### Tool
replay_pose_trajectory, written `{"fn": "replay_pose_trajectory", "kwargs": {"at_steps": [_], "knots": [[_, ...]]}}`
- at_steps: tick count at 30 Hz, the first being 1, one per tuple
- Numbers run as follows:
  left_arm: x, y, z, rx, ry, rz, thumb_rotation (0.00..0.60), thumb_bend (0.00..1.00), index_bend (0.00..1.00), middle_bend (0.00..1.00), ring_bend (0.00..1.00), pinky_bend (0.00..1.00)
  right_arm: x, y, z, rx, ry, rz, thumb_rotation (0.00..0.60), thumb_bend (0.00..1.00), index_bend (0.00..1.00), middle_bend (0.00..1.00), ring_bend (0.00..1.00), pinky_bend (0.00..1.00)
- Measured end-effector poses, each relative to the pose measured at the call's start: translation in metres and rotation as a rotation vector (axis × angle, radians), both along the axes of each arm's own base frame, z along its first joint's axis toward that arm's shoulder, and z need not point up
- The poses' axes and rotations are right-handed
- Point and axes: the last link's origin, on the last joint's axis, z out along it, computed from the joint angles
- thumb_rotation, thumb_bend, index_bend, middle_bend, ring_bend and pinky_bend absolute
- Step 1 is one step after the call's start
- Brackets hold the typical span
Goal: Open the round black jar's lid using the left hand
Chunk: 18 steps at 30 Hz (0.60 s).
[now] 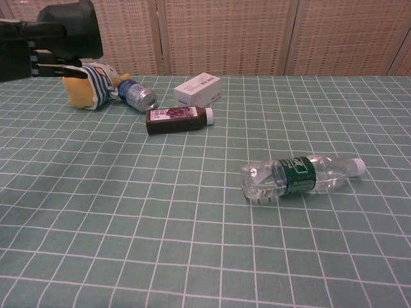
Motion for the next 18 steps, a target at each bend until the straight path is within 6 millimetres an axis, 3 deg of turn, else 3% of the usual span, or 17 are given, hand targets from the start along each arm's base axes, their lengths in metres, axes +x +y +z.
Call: {"fn": "replay_pose_trajectory", "kwargs": {"at_steps": [4, 18], "knots": [[-0.008, -0.002, 0.000, -0.027, 0.104, -0.056, 0.600, 0.42, 0.81, 0.71, 0.43, 0.29, 0.000, 0.000, 0.001, 0.001, -0.005, -0.001, 0.600, 0.14, 0.00, 0.00, 0.00, 0.00], [-0.042, 0.001, -0.004, -0.073, 0.907, -0.381, 0.600, 0.44, 0.81, 0.72, 0.43, 0.21, 0.000, 0.001, 0.001, 0.002, 0.004, 0.001, 0.600, 0.14, 0.00, 0.00, 0.00, 0.00]]}}
